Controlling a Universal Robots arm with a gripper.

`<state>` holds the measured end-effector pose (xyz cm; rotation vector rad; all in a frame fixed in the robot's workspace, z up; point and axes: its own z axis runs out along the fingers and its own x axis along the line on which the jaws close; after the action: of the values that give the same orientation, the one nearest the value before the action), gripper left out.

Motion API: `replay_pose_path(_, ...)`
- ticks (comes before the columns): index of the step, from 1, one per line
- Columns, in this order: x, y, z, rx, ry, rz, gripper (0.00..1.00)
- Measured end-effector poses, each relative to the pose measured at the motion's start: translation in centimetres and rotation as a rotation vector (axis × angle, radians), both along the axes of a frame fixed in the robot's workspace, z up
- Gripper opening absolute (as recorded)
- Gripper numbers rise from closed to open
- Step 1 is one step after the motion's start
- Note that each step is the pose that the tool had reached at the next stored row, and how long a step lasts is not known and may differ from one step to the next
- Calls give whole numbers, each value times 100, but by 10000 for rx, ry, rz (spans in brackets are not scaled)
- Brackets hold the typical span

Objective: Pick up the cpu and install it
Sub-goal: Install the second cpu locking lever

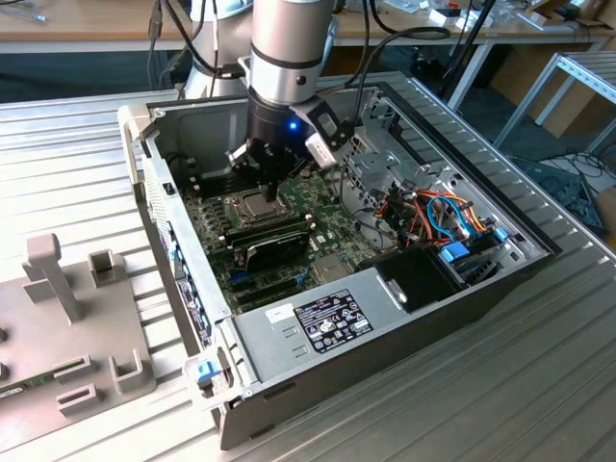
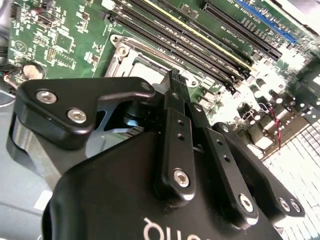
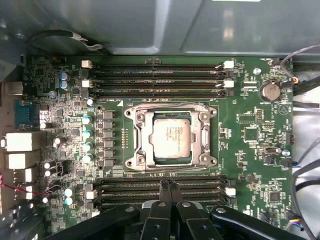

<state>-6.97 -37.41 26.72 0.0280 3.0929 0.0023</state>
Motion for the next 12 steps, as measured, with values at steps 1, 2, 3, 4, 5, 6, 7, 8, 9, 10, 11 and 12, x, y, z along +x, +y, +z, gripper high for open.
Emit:
replay_pose_path(1, 3, 2, 30, -38, 0, -1, 11)
replay_pose_path(2, 7, 6, 75, -97, -1, 1, 11)
replay_pose_path(3, 10, 8, 109, -125, -1, 2, 11)
replay_pose_path(4, 12, 9, 146, -144, 0, 2, 11)
replay_pose_path(5, 14, 12, 195, -164, 0, 1, 11)
replay_pose_path(6, 16, 13, 232, -178, 0, -1, 11)
replay_pose_path(7, 19, 16, 283, -200, -1, -1, 11)
replay_pose_path(8, 21, 20, 315, -223, -1, -1, 11)
replay_pose_path(9, 22, 25, 344, -249, 1, -1, 11)
replay_pose_path(10, 23, 28, 375, -275, 0, 0, 11)
replay_pose_path(11, 24, 32, 407, -302, -1, 0, 11)
replay_pose_path(12, 25, 34, 429, -322, 0, 1, 11)
